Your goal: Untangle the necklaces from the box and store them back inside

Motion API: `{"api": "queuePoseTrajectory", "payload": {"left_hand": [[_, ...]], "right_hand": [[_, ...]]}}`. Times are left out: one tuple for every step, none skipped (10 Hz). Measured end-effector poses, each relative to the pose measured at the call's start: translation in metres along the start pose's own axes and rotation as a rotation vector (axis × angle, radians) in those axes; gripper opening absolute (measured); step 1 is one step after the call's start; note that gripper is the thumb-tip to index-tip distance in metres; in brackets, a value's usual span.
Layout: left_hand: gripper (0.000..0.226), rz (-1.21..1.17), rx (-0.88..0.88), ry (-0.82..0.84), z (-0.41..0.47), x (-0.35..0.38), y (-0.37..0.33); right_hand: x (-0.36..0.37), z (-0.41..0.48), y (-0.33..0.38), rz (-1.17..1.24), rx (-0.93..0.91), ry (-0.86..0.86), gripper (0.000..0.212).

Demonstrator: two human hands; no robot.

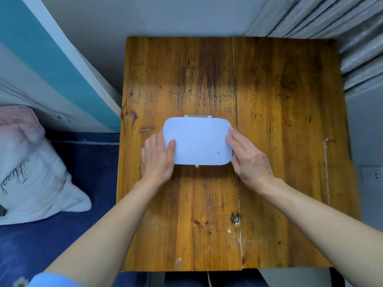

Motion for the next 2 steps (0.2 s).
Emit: {"api": "queuePoseTrajectory", "payload": {"left_hand": [[0.063,0.113,-0.028,-0.001,-0.003,0.004,0.004],[0.067,0.154,-0.06,0.014,-0.001,0.005,0.003]], "right_hand": [[0.005,-0.008,0.002,-0.022,0.056,0.098,0.062],[-0.008,0.0,0.005,-0.044,0.095,0.171,0.061]]}}
Point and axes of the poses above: each hand's wrist, its own z-axis towards the middle knuckle, its own x-axis out of the palm, y = z × x, the point moved 3 cm from there along z, towards the middle knuckle, and after that the axes turned 5 degrees about z, right-handed, at the moved point
